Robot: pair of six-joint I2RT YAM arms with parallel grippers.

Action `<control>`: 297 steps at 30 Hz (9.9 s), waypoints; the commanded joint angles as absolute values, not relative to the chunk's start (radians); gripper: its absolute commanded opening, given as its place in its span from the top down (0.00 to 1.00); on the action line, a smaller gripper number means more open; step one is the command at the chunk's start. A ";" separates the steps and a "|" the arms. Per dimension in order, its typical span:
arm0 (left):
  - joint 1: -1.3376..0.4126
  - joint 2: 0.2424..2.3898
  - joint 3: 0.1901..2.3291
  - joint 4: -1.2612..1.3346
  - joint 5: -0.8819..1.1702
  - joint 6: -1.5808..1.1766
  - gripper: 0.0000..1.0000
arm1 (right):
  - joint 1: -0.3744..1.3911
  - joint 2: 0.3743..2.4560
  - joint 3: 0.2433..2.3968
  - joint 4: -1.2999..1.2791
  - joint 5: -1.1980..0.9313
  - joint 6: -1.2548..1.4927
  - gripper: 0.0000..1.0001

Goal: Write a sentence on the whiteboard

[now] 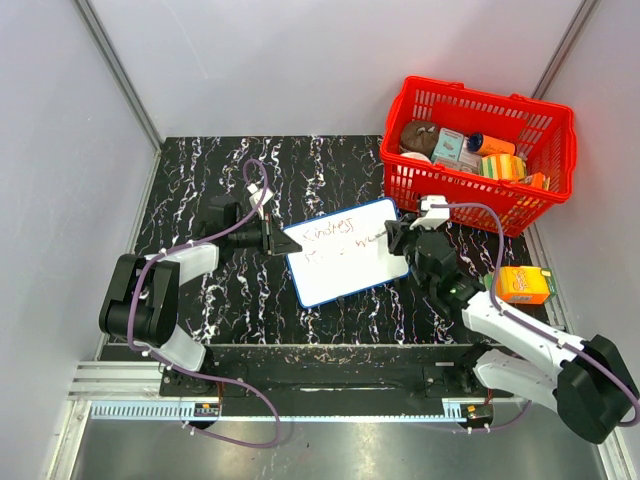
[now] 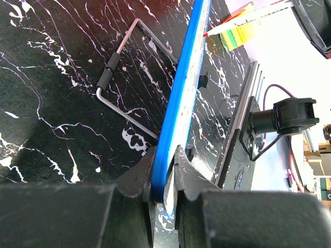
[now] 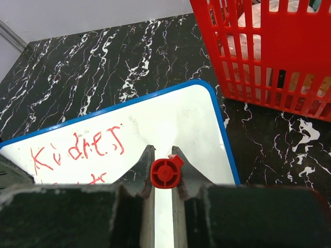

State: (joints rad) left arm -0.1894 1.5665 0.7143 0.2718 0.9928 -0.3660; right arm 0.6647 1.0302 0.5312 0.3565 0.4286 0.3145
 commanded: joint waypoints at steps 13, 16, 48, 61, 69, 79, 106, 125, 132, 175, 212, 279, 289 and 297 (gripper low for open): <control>-0.184 1.603 0.719 0.253 0.706 -0.189 1.00 | 0.663 0.956 0.537 0.336 0.436 0.336 1.00; -0.184 1.605 0.719 0.253 0.707 -0.189 1.00 | 0.664 0.975 0.567 0.345 0.445 0.327 1.00; -0.184 1.603 0.718 0.253 0.707 -0.189 1.00 | 0.652 0.986 0.592 0.370 0.469 0.285 1.00; -0.184 1.601 0.718 0.253 0.707 -0.187 1.00 | 0.652 1.017 0.546 0.354 0.463 0.301 1.00; -0.184 1.601 0.718 0.253 0.707 -0.189 1.00 | 0.652 1.023 0.526 0.368 0.463 0.314 1.00; -0.184 1.603 0.719 0.253 0.707 -0.189 1.00 | 0.652 1.035 0.537 0.371 0.477 0.308 1.00; -0.184 1.603 0.719 0.253 0.707 -0.189 1.00 | 0.615 0.968 0.552 0.334 0.534 0.285 1.00; -0.186 1.603 0.719 0.252 0.707 -0.187 1.00 | 0.614 1.014 0.569 0.416 0.460 0.302 1.00; -0.186 1.603 0.718 0.252 0.707 -0.187 1.00 | 0.615 1.029 0.577 0.431 0.466 0.288 1.00; -0.187 1.605 0.721 0.250 0.707 -0.187 1.00 | 0.615 0.962 0.518 0.252 0.494 0.330 1.00; -0.186 1.605 0.721 0.249 0.709 -0.186 1.00 | 0.591 1.028 0.581 0.341 0.512 0.284 1.00; -0.187 1.606 0.723 0.249 0.709 -0.186 1.00 | 0.580 1.029 0.575 0.308 0.546 0.288 1.00; -0.187 1.606 0.723 0.249 0.707 -0.186 1.00 | 0.580 0.983 0.528 0.244 0.528 0.314 1.00; -0.187 1.606 0.721 0.249 0.707 -0.186 1.00 | 0.580 0.977 0.509 0.224 0.511 0.333 1.00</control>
State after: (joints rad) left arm -0.1925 1.5684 0.7200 0.2630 0.9905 -0.3649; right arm 0.5869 0.9806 0.5220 0.2497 0.5213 0.3153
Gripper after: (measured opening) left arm 0.159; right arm 0.158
